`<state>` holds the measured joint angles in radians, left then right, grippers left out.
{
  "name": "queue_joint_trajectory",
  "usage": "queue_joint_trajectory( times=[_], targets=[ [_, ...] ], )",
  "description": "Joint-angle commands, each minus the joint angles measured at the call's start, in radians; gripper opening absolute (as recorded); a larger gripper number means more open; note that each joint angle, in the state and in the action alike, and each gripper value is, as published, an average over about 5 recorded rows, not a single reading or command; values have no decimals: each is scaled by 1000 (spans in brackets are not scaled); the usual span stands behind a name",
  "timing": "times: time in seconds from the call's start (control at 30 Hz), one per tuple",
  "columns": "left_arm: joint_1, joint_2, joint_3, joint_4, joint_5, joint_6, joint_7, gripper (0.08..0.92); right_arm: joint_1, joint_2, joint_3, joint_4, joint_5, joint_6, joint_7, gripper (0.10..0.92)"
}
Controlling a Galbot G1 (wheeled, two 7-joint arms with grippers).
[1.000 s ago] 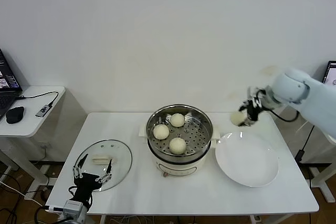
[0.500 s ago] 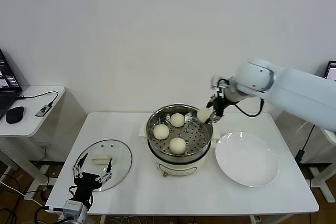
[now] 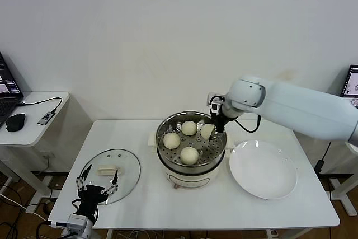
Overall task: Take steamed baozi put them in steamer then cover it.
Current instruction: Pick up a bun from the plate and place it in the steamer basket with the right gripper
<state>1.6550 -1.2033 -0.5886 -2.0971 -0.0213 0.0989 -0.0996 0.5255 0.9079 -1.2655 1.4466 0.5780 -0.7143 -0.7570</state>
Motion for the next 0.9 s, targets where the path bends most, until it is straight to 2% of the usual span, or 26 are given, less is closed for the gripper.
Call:
queue_joint_trajectory(
  times=[0.03,0.6,0.7,0.9],
  targets=[
    [-1,1,0,3,0,-1,0,823,-95,44,20,-69,-56,-13,15,611],
    [-1,4,-4,9,-2,-5,-1,823,-147,72,69,-113,-81,-12,27,612],
    [-1,3,-4,9,-2,-5,-1,823,-138,60,84,-104,-83,-12,33,642],
    [-1,6,-8,14,-4,-7,-3,823,-97,2,131,-41,-60,-12,24,788]
  ],
)
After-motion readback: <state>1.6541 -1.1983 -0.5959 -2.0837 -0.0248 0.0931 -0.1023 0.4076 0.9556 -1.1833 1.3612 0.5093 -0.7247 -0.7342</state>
